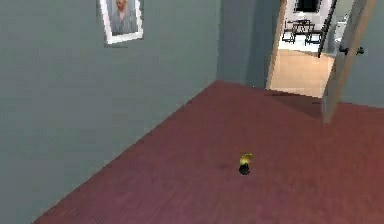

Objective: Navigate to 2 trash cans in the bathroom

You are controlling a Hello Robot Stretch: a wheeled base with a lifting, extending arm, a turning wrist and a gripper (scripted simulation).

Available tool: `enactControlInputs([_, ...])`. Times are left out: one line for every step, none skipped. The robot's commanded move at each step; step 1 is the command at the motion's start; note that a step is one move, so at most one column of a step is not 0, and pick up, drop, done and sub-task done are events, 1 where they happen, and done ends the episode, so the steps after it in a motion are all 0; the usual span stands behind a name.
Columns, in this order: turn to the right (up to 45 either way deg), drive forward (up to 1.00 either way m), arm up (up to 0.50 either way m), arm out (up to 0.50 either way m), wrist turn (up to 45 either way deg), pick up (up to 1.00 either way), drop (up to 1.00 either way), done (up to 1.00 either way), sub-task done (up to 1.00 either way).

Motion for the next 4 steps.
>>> enactControlInputs([-39.0,0.00,0.00,0.00,0.0,0.00,0.00,0.00,0.00])
enactControlInputs([0.0,0.10,0.00,0.00,0.0,0.00,0.00,0.00,0.00])
enactControlInputs([33.0,0.00,0.00,0.00,0.0,0.00,0.00,0.00,0.00])
enactControlInputs([3.0,0.00,0.00,0.00,0.0,0.00,0.00,0.00,0.00])
